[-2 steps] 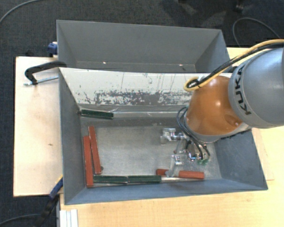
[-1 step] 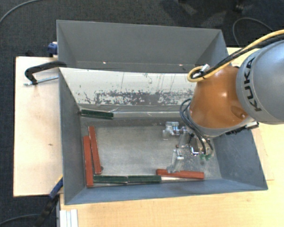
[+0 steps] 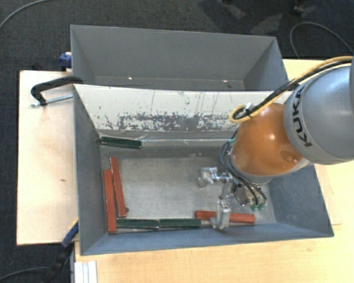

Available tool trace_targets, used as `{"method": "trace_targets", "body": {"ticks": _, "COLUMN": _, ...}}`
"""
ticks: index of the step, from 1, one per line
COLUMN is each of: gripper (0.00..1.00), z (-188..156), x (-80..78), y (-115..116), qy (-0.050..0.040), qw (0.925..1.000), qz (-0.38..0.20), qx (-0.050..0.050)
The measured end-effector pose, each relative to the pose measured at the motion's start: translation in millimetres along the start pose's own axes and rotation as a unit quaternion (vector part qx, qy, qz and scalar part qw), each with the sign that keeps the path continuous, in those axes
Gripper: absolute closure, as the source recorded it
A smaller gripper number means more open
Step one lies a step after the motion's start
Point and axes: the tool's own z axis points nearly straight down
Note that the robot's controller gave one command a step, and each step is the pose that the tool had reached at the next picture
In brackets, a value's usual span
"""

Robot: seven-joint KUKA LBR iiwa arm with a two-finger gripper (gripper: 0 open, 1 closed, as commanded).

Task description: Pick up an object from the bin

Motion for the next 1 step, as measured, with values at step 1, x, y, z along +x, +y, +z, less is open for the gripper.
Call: {"method": "trace_targets", "body": {"ticks": 1, "gripper": 0.0, "z": -1.8, "x": -7.1, "y": -58.1, "qy": -0.0049, "qw": 0.9989, "qz": -0.047, "qx": 0.002}}
